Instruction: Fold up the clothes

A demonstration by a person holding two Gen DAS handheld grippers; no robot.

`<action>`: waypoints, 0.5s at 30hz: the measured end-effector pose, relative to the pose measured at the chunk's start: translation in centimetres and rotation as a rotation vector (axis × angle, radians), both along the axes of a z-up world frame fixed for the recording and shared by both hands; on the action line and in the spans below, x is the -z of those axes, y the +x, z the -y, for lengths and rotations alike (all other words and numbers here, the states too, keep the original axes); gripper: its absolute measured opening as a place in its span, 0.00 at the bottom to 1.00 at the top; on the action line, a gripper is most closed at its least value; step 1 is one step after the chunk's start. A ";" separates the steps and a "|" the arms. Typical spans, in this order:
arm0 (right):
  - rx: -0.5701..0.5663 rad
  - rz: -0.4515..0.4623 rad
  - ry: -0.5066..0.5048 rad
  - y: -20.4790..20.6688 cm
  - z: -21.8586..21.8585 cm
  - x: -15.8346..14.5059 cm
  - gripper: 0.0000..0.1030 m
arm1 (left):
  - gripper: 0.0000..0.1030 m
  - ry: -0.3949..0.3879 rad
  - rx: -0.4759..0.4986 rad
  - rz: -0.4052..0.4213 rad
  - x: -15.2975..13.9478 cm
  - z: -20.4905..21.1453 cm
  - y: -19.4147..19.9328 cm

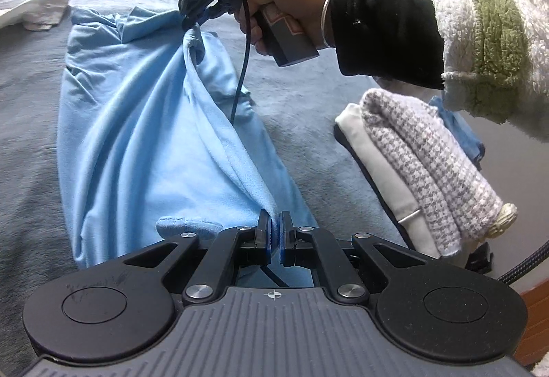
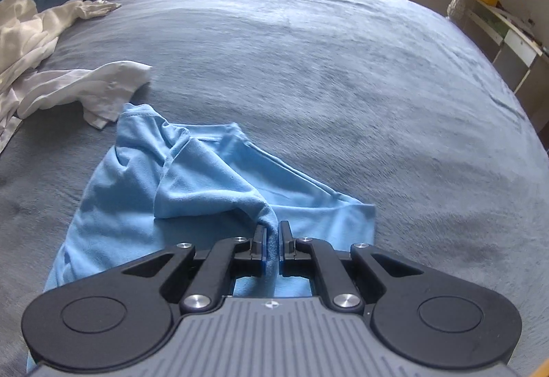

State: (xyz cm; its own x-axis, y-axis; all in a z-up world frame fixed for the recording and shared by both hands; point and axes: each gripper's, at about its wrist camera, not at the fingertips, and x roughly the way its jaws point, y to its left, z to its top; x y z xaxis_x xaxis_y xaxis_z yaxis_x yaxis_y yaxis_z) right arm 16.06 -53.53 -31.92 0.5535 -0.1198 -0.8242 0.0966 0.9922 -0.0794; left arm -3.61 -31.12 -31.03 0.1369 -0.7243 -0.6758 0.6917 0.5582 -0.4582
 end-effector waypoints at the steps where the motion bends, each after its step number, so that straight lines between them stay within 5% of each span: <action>1: 0.001 0.001 0.008 -0.1 0.5 0.2 0.06 | 0.02 0.003 0.003 -0.002 0.0 0.2 0.0; 15: 0.051 -0.017 0.077 -1.8 5.4 3.3 0.08 | 0.02 0.093 0.061 -0.021 1.4 2.4 -0.2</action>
